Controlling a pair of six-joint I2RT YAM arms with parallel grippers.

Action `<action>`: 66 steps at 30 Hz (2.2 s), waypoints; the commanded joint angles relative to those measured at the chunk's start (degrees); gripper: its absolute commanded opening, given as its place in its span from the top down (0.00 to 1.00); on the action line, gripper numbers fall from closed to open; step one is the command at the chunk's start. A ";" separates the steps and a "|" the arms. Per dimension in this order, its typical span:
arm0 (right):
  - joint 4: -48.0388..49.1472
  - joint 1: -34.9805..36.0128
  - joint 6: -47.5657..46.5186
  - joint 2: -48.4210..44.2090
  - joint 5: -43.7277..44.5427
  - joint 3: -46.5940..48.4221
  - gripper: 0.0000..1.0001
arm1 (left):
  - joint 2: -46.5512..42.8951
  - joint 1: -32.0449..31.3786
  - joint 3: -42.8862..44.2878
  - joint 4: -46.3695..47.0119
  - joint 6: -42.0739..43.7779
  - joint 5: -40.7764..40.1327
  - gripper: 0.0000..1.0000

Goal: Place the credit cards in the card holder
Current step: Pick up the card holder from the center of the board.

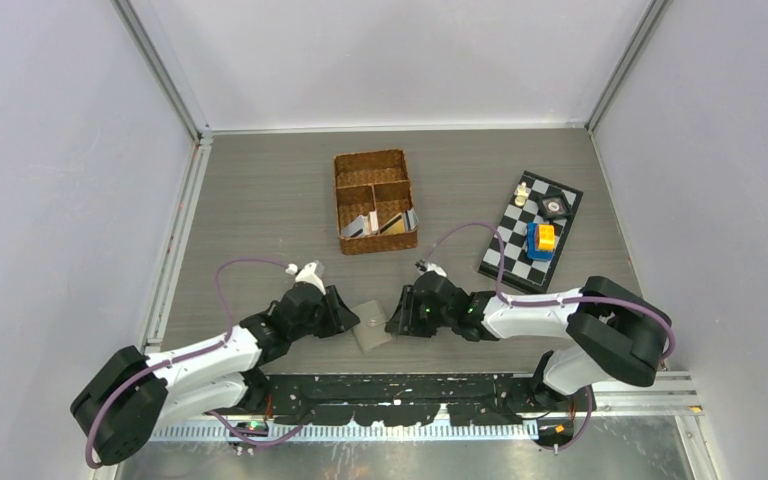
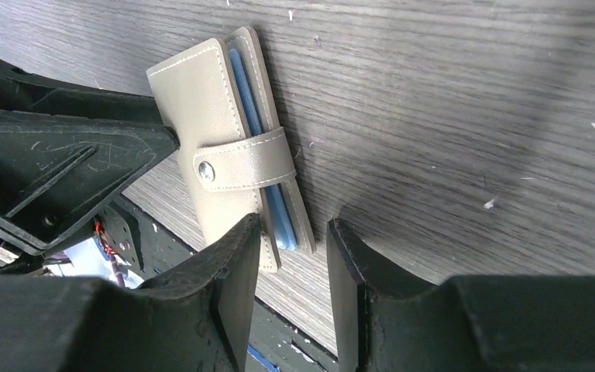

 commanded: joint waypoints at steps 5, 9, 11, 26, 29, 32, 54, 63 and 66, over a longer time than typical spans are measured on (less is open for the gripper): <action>5.22 0.36 3.33 -2.47 -0.05 -1.78 0.62 | -1.90 -0.27 -0.25 -6.16 1.84 -2.44 0.68; 6.77 0.35 3.86 -2.84 -0.61 -2.55 0.63 | -3.88 -0.21 -0.37 -7.92 1.80 -3.14 0.72; 7.55 0.34 3.93 -2.80 -0.90 -2.85 0.64 | -4.58 -0.19 -0.37 -8.58 1.82 -3.44 0.73; 12.24 0.36 5.23 -0.71 -2.96 -3.93 0.62 | -4.62 -0.20 -1.60 -6.91 0.61 -2.70 0.76; 13.79 0.33 5.53 0.32 -3.69 -3.94 0.63 | -4.49 -0.22 -1.68 -6.66 0.49 -2.53 0.76; 15.60 0.32 6.06 2.18 -4.60 -3.94 0.63 | -4.26 -0.20 -1.92 -6.01 0.31 -2.26 0.76; 22.29 0.13 4.24 -9.03 -2.19 -8.80 0.99 | -15.72 0.14 9.01 -17.76 8.10 -0.35 0.43; 6.37 0.01 -9.25 -32.64 6.23 -1.67 0.99 | -22.02 1.81 22.97 -24.36 16.66 8.37 0.19; 4.49 0.04 -13.31 -36.87 7.36 1.16 0.99 | -19.89 2.33 26.05 -21.41 16.76 14.49 0.17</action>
